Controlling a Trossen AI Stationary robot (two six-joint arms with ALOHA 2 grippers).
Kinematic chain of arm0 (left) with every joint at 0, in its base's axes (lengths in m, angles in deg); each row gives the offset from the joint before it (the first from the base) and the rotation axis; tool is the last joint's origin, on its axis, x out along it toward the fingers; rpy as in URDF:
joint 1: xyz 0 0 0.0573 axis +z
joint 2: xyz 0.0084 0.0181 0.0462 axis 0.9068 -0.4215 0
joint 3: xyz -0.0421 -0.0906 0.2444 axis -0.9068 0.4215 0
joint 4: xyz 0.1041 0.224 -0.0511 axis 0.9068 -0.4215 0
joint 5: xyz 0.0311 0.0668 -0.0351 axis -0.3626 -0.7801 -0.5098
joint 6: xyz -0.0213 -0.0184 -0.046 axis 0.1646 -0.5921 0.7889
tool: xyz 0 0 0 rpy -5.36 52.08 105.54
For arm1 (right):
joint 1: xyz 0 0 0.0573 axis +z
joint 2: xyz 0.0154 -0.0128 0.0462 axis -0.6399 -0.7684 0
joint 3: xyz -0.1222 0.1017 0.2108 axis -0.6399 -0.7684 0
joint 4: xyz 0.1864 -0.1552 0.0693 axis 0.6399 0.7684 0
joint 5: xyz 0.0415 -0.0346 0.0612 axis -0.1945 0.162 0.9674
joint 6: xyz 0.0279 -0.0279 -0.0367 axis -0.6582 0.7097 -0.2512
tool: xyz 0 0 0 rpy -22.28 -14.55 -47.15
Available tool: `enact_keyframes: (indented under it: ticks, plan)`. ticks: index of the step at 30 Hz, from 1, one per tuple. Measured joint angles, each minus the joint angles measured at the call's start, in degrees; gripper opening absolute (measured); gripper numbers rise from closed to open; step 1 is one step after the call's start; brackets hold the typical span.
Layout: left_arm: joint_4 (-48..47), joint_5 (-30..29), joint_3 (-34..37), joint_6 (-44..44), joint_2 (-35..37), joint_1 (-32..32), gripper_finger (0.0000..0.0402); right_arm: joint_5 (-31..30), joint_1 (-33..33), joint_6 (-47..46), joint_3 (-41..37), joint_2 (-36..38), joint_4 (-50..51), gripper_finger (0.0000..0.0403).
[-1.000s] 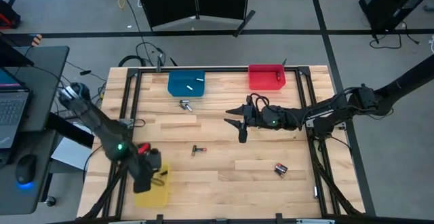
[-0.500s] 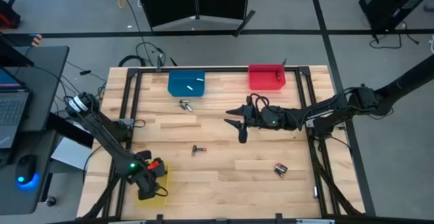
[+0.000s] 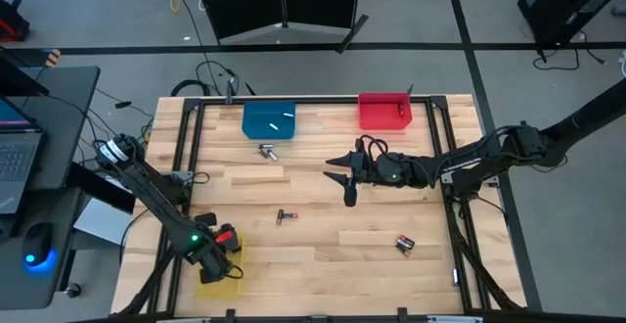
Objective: Sort batteries
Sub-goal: Put the black-brown battery into the yellow bin, then put the black-red battery into the red bin
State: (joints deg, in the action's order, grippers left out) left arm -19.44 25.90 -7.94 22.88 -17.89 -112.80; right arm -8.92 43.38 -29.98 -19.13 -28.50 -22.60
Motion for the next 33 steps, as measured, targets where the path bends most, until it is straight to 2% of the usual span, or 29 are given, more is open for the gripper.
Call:
enact_keyframes:
  ticks: [14, 17, 21, 23, 25, 29, 33]
  plan:
    - [-0.9, 0.9, -0.1, -0.2, 0.0, 0.0, 0.0092, 0.0, 0.0, -0.4, 0.0, 0.0, 0.9, 0.0170]
    - [-5.4, 0.6, -2.3, -1.0, 0.0, 0.0, 0.0078, 0.0, 0.0, -0.3, 0.0, 0.0, 0.9, 0.0170]
    - [-17.1, -4.1, -7.7, -2.1, 0.1, 0.4, 0.0032, -0.2, 0.0, 1.3, 0.0, 0.0, 0.9, 0.0163]
    - [-21.2, -6.4, -10.2, -2.1, 0.7, 1.0, 0.0010, -0.4, 0.0, 1.4, 0.0, 0.0, 1.4, 0.0151]
    - [-21.8, -8.8, -11.6, -2.6, 2.0, 1.8, 0.0007, -0.5, 0.3, 1.4, 0.0, 0.0, 2.5, 0.0130]
    - [-16.5, -13.4, -11.7, -6.9, 6.2, 5.0, 0.0005, -0.6, 1.9, 1.2, 0.0, 0.0, 4.9, 0.0071]
    - [-9.5, -19.1, -10.4, -16.7, 9.9, 10.9, 0.0004, -1.3, 4.2, 0.7, 0.0, 0.0, 7.4, 0.0013]
